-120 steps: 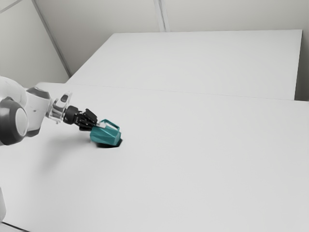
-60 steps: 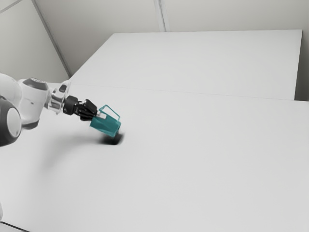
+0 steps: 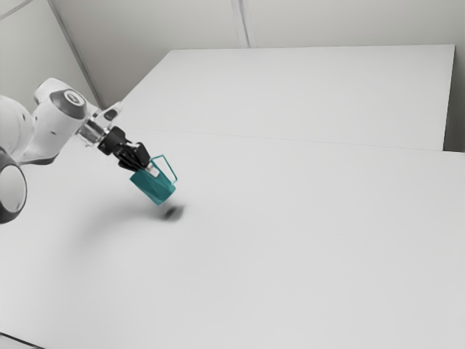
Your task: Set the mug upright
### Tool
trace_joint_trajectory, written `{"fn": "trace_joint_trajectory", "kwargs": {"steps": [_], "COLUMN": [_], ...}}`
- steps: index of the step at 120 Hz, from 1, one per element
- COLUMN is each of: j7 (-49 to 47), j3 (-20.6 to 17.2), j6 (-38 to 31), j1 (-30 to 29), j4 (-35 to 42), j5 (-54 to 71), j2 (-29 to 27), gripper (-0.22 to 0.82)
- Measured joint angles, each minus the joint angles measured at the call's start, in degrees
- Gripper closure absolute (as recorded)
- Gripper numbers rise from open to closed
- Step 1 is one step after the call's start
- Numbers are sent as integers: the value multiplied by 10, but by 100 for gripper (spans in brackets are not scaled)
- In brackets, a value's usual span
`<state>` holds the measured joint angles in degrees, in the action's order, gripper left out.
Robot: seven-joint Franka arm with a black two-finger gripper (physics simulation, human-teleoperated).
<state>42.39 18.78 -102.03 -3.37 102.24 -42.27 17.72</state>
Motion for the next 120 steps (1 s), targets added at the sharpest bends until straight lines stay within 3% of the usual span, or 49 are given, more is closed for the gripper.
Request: {"fn": "trace_joint_trajectory", "kwargs": {"steps": [55, 120], "j7": [-115, -230], "j3": [-81, -100], "j6": [-108, -188], "j1": [11, 24], "j4": [-26, -9], "j5": [268, 397], "j2": [0, 17], "gripper": [77, 77]}}
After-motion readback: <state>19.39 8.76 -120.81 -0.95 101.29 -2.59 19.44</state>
